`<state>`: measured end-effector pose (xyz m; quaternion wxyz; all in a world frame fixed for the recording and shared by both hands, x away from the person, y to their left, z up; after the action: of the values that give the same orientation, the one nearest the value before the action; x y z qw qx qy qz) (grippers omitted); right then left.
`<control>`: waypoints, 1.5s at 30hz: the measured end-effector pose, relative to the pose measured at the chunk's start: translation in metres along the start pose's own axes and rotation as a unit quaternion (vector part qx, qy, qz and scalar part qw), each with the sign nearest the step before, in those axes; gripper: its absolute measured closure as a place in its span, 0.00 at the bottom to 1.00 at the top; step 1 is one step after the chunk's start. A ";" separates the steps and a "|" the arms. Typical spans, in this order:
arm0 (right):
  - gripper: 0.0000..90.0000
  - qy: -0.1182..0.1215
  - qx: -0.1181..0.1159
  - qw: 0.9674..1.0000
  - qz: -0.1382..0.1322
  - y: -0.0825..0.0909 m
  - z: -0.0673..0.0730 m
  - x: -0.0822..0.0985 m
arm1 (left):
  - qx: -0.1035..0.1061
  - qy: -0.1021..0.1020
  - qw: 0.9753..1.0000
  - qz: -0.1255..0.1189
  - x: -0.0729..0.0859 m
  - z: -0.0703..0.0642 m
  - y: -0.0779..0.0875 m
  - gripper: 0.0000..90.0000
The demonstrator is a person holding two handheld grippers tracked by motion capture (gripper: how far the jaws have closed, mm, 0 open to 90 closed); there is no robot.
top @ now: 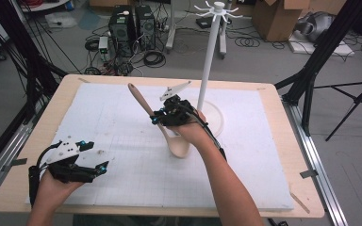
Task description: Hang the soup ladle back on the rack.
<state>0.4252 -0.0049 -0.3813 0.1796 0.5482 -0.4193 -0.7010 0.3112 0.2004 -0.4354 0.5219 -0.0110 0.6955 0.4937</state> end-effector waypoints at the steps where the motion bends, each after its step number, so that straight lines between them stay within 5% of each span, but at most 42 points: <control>1: 0.85 0.003 0.000 1.000 -0.001 0.003 0.000 0.000 | 0.000 0.000 1.000 -0.001 0.000 0.000 0.000 0.15; 12: 0.85 0.012 -0.003 0.999 -0.034 0.043 0.006 0.008 | 0.002 0.000 1.000 0.002 0.000 -0.001 -0.002 0.15; 24: 0.85 0.024 0.002 0.998 -0.051 0.096 0.015 0.041 | 0.003 0.000 1.000 0.006 0.000 -0.002 -0.005 0.15; 36: 0.85 -0.008 0.032 0.997 -0.063 0.140 -0.004 0.090 | 0.006 0.002 1.000 0.008 0.001 -0.003 -0.008 0.15; 45: 0.85 -0.040 0.061 0.993 -0.088 0.174 -0.029 0.115 | 0.012 0.001 1.000 0.009 -0.001 -0.004 -0.010 0.15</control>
<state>0.3767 -0.1997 -0.3171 0.0668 0.5646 -0.4186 -0.7082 0.3141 0.1918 -0.4420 0.5167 0.0005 0.7020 0.4901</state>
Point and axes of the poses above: each handheld gripper's, and its own axes: y roughly backward along the jaws, x roughly out of its underside, z roughly to its left, the point moved 9 cm from there along -y, roughly forward along the jaws, and after that the axes turned 15 degrees about z, right-handed, at the moved point
